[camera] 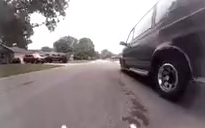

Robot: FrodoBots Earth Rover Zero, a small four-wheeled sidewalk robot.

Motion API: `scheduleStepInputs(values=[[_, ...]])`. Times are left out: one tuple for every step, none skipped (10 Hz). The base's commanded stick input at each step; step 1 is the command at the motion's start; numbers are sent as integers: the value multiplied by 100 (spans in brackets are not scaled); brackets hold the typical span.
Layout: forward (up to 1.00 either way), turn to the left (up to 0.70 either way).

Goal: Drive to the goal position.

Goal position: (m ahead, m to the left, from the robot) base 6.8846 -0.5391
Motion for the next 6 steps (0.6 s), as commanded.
scheduleStepInputs(values=[[100, 0], [100, 0], [100, 0], [100, 0], [100, 0], [100, 0]])
